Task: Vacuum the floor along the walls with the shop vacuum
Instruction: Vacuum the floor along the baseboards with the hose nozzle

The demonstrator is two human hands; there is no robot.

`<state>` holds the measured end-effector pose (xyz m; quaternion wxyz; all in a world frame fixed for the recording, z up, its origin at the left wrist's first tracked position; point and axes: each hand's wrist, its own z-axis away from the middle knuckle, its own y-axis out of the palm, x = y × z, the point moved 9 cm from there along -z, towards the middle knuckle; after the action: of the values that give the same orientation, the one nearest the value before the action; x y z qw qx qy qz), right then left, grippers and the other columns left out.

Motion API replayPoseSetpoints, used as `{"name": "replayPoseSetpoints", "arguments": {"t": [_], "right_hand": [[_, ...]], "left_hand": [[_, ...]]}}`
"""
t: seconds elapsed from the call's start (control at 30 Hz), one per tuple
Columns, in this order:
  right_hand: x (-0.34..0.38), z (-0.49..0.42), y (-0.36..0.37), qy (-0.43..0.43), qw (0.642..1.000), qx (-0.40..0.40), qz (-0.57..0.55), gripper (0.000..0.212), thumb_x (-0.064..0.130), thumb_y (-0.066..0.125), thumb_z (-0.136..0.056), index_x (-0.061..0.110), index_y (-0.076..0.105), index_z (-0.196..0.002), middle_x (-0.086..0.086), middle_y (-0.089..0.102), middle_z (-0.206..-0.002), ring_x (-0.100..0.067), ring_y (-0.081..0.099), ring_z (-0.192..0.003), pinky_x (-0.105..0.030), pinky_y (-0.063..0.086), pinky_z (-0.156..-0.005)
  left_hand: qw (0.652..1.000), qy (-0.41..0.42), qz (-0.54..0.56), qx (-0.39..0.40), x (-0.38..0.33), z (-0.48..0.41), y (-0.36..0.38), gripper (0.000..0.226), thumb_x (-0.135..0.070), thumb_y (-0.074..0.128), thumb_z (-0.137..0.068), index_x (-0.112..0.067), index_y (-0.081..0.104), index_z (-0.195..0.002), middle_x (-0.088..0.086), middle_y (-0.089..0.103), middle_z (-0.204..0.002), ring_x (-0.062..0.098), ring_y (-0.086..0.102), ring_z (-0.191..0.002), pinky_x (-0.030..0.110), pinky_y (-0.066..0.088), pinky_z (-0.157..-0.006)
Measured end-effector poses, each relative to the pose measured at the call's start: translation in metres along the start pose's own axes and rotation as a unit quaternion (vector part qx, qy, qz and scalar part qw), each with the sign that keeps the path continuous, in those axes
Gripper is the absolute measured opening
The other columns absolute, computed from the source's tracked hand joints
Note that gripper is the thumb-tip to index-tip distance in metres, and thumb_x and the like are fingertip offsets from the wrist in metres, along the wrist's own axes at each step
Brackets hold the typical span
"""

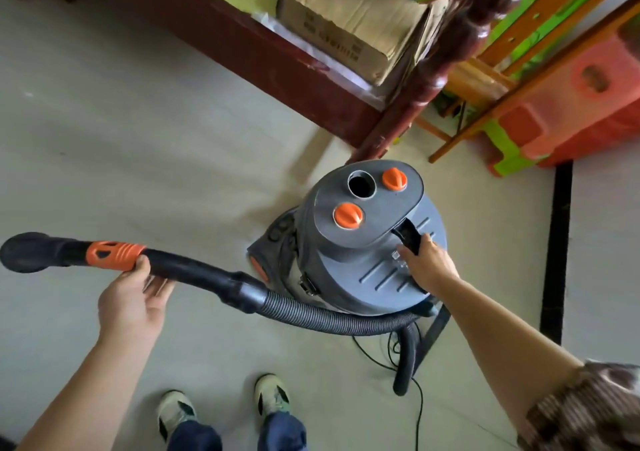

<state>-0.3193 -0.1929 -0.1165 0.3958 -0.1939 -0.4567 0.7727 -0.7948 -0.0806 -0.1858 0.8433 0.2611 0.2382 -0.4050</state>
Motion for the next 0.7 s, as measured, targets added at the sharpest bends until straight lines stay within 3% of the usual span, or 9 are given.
{"name": "replayPoseSetpoints", "arguments": {"t": [0.13,0.37,0.53,0.7], "right_hand": [[0.000,-0.010,0.004,-0.024,0.999,-0.022,0.014,0.048,0.056,0.043,-0.097,0.009,0.034,-0.098,-0.022,0.061,-0.107,-0.041,0.060,-0.097,-0.039,0.037,-0.068],[0.019,-0.007,0.013,0.017,0.997,-0.047,0.053,0.061,0.061,0.034,-0.097,0.002,0.040,-0.111,-0.022,0.063,-0.108,-0.041,0.062,-0.099,-0.039,0.038,-0.070],[0.066,0.005,0.029,0.072,0.997,-0.020,-0.003,0.073,0.058,0.031,-0.099,-0.008,0.036,-0.130,-0.025,0.055,-0.129,-0.042,0.054,-0.119,-0.041,0.040,-0.085],[0.134,0.016,0.041,0.085,0.995,0.002,-0.054,0.072,0.054,0.028,-0.102,-0.007,0.044,-0.137,-0.025,0.051,-0.134,-0.041,0.053,-0.120,-0.046,0.048,-0.097]], "left_hand": [[1.000,0.001,-0.006,0.013,0.007,-0.003,0.002,0.007,-0.012,0.051,-0.100,-0.012,0.058,-0.100,0.006,0.064,-0.113,0.015,0.066,-0.097,0.039,0.051,-0.091],[1.000,0.006,0.006,0.019,-0.013,-0.010,-0.014,0.009,-0.012,0.050,-0.101,-0.011,0.059,-0.102,0.006,0.065,-0.109,0.016,0.067,-0.097,0.038,0.053,-0.083],[0.999,0.022,0.017,0.016,-0.054,-0.022,-0.040,0.009,-0.012,0.051,-0.100,-0.010,0.060,-0.101,0.007,0.067,-0.107,0.017,0.069,-0.095,0.038,0.054,-0.080],[0.999,0.044,0.031,0.007,-0.108,-0.037,-0.075,0.010,-0.012,0.051,-0.100,-0.009,0.060,-0.103,0.008,0.067,-0.109,0.018,0.070,-0.097,0.037,0.055,-0.080]]}}
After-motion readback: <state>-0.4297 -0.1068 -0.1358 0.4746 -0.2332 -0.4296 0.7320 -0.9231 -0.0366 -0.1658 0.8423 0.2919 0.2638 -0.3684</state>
